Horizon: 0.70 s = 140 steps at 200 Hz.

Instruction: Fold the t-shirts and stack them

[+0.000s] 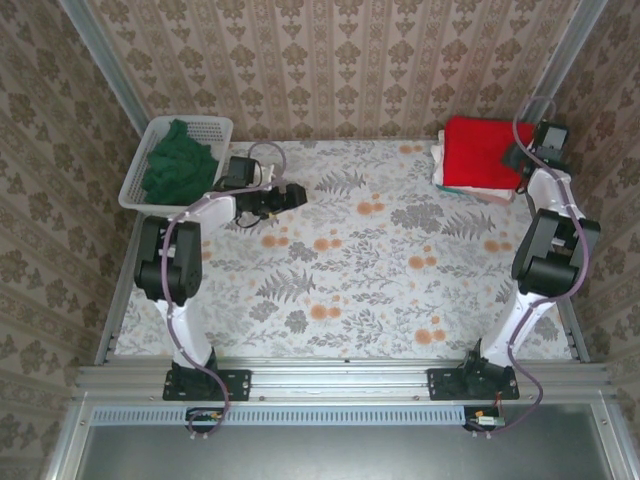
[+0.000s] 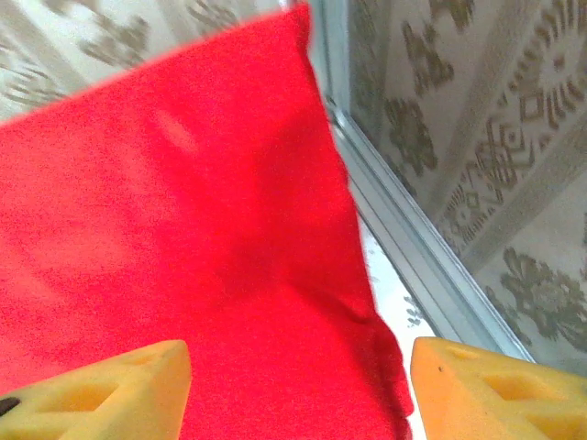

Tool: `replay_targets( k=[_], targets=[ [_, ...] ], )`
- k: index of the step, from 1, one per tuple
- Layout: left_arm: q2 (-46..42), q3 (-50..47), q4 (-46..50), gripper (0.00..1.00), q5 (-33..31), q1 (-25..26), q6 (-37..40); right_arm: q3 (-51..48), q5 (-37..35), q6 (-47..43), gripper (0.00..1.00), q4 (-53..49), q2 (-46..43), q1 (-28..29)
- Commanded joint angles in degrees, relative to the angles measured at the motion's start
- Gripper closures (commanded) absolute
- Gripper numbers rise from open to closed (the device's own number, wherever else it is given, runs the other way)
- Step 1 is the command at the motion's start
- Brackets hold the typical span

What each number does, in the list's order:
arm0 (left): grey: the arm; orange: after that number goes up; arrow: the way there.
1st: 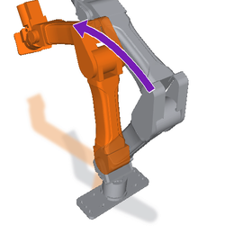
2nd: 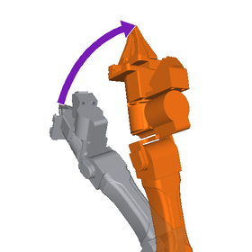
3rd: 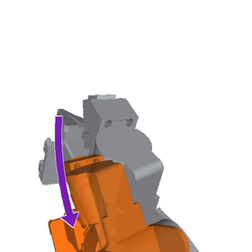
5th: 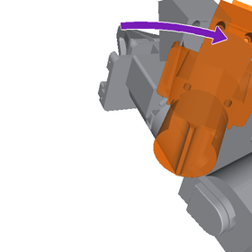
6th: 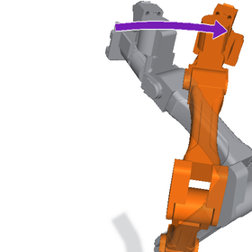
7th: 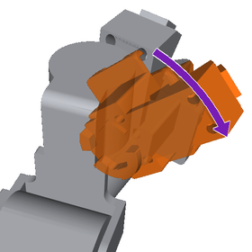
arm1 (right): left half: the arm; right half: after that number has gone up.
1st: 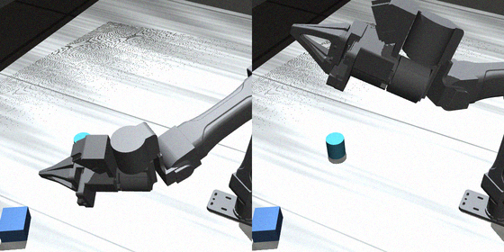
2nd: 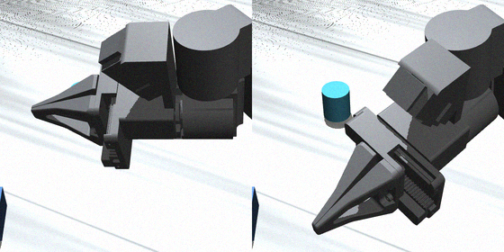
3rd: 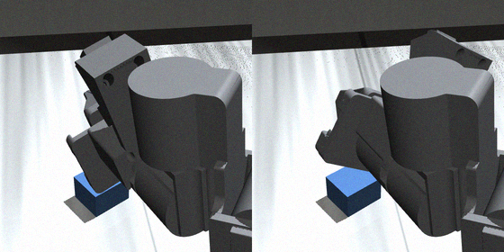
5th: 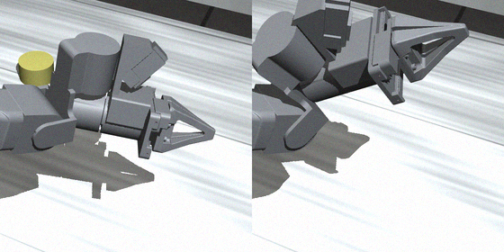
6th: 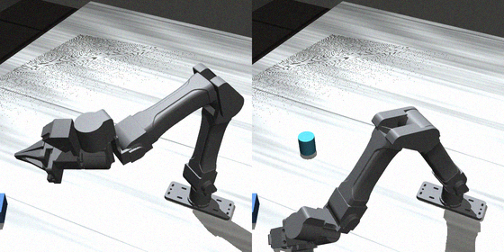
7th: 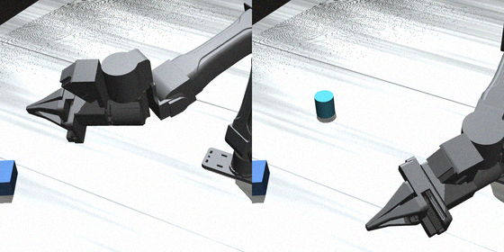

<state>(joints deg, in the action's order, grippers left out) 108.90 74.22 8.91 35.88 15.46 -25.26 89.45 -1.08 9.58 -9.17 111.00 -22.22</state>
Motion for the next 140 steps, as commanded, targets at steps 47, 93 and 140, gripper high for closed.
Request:
replay_targets(
  k=[47,93,140],
  targets=[
    [-7.99,-1.68,1.96,0.0,-5.35,0.42,3.69,8.54,0.1,0.52,0.37,4.94,7.33,8.69],
    [-10.95,-3.96,4.21,0.0,-6.98,0.1,5.8,37.63,-7.3,1.39,0.37,-19.58,27.21,9.12],
    [-14.32,-5.35,4.96,0.0,-9.28,0.09,7.01,55.98,-3.4,-0.36,0.36,-34.89,37.04,9.04]
  ],
)
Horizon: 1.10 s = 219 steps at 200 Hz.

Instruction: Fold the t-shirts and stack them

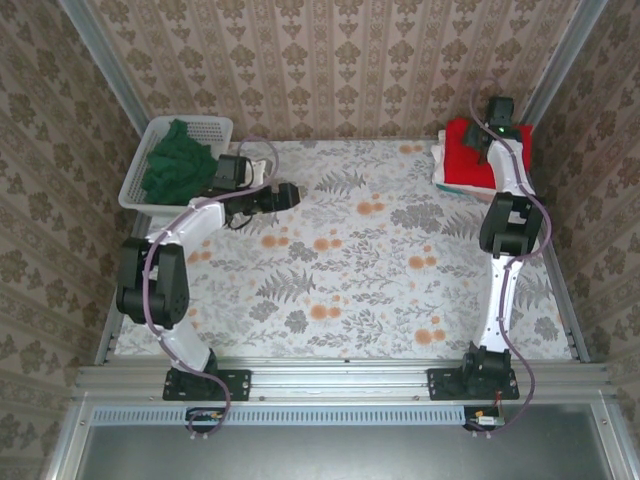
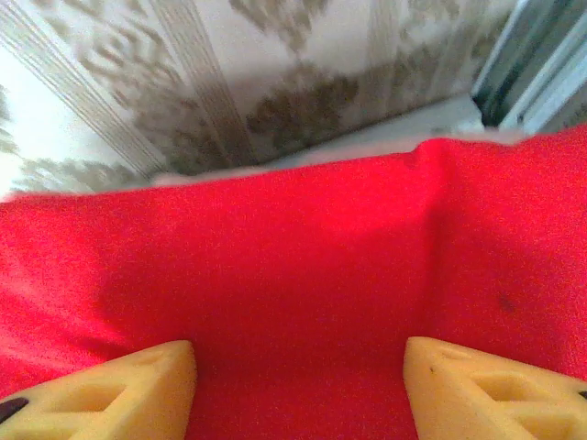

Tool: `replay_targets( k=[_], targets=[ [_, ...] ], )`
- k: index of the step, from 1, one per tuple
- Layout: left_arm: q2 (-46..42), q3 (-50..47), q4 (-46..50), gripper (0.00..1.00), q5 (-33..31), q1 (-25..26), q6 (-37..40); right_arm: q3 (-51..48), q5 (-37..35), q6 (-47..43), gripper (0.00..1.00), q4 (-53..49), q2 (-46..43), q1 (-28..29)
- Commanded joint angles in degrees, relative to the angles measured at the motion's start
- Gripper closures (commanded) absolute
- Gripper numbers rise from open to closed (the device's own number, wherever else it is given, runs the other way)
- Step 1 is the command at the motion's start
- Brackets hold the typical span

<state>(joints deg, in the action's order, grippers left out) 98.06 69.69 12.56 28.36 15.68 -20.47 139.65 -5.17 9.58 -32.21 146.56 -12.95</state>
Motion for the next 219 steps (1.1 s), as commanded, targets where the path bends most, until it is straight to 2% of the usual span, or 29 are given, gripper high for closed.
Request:
replay_targets(
  k=[1,33,44,56,60,106,134,161,168,186,201,213,219],
  targets=[
    [-3.57,-0.85,1.32,0.0,-1.79,-0.13,2.21,5.97,0.69,-0.36,0.36,-11.97,1.42,-0.19],
    [-8.27,-2.53,1.01,0.0,-4.95,-0.07,3.63,6.96,1.26,-0.89,0.3,-10.34,-5.07,0.59],
    [-10.62,-3.82,0.36,0.0,-6.9,-0.11,4.39,3.87,2.35,-1.52,0.23,-7.5,-8.6,1.14],
    [-13.25,-5.62,-0.88,0.0,-9.27,0.0,5.29,-5.09,2.89,-2.3,0.03,0.12,-12.98,1.9],
    [-14.15,-6.31,-1.31,0.0,-9.92,0.01,5.62,-8.18,2.75,-2.48,0.0,2.81,-14.05,2.23],
    [-20.29,-9.52,-0.62,0.0,-14.04,-0.91,8.11,-34.54,2.54,-8.21,0.0,26.62,-21.85,7.33],
    [-23.5,-12.97,-3.58,0.0,-18.49,-1.09,8.98,-51.41,1.03,-12.1,0.0,43.0,-30.68,13.0],
    [-27.12,-19.02,-8.42,0.0,-30.43,-1.06,10.94,-63.7,-3.25,-14.14,0.0,45.68,-41.75,18.8],
    [-27.83,-20.54,-9.79,0.0,-32.74,-1.14,13.82,-68.59,-5.26,-12.88,0.0,47.87,-45.43,19.94],
    [-28.75,-25.28,-14.22,0.0,-40.44,-1.13,19.19,-82.37,-4.84,-10.96,0.0,54.6,-55.47,20.77],
    [-27.8,-29.96,-19.81,0.0,-44.58,-1.94,24.13,-91.39,-7.77,-8.56,0.0,53.87,-61.9,20.77],
    [-26.04,-32.68,-22.89,0.0,-48.12,-3.55,23.8,-97.7,-10.22,-8.18,0.0,53.62,-64.79,20.69],
    [-24.94,-33.96,-24.26,0.0,-47.12,-5.24,22.76,-101.07,-10.83,-8.38,0.0,56.34,-65.37,20.6]
  ],
)
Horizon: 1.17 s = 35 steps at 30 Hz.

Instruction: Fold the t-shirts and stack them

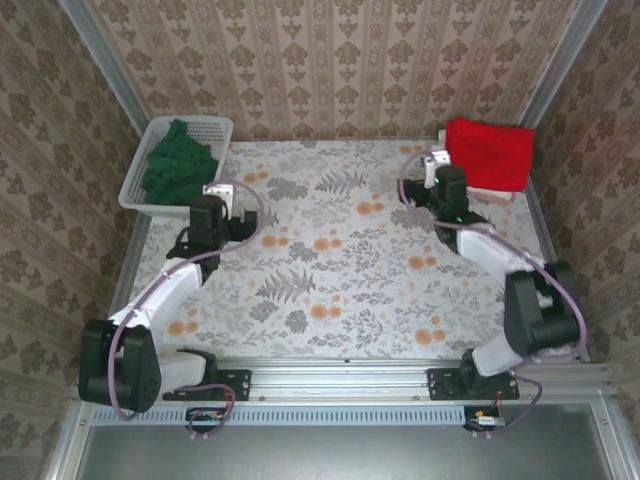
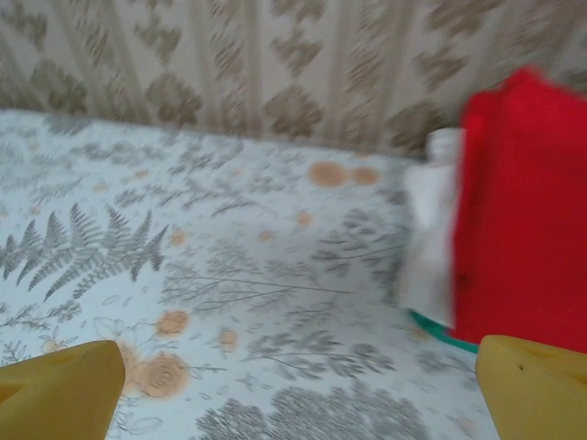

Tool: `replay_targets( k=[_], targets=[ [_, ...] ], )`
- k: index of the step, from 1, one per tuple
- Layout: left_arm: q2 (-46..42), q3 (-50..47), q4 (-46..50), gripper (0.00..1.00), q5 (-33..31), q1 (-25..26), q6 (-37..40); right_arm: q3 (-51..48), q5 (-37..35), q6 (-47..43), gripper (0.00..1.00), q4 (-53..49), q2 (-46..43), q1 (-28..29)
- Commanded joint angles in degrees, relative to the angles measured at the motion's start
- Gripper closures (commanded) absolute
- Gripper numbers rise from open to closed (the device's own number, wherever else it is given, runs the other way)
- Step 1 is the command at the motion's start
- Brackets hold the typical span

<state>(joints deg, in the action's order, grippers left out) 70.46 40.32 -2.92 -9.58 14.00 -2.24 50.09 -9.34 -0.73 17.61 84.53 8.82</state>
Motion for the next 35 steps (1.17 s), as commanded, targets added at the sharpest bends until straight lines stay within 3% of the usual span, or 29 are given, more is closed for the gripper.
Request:
replay_targets(
  k=[1,5,6,10,12,14,15,17,18,35],
  targets=[
    [2.84,-4.83,-9.0,0.0,-8.98,-3.86,4.35,-12.2,-6.65,1.82,0.0,7.38,-3.38,-1.22],
    [8.56,-10.84,-21.01,0.0,6.05,-12.63,0.68,-17.67,-8.05,-0.63,0.0,10.04,-7.48,-1.89],
    [8.73,-9.8,-19.02,0.0,8.45,-13.29,0.46,-20.06,-5.4,0.89,0.0,12.83,-8.24,-3.19],
    [9.49,-13.26,-30.18,0.0,9.31,-14.15,2.43,-24.41,1.75,6.16,0.0,22.38,-2.22,-9.24],
    [11.27,-17.27,-41.44,0.0,13.76,-16.75,2.07,-25.6,6.64,3.77,0.0,27.22,0.92,-8.86],
    [16.38,-19.46,-50.01,0.0,18.73,-17.15,3.66,-26.7,5.03,1.84,0.0,32.27,3.35,-6.98],
    [18.26,-19.33,-51.55,0.0,18.13,-15.37,6.06,-27.55,3.85,2.78,0.0,32.65,3.0,-7.3],
    [17.11,-17.34,-45.29,0.0,15.98,-14.33,6.27,-28.42,1.73,3.49,0.0,34.44,3.03,-7.24],
    [18.33,-17.04,-47.24,0.0,11.96,-14.26,5.28,-27.56,-0.68,4.45,0.0,32.98,3.34,-7.24],
    [17.95,-17.09,-46.59,0.0,10.9,-13.83,5.32,-27.13,1.9,3.27,0.0,32.05,3.06,-7.15]
  ],
)
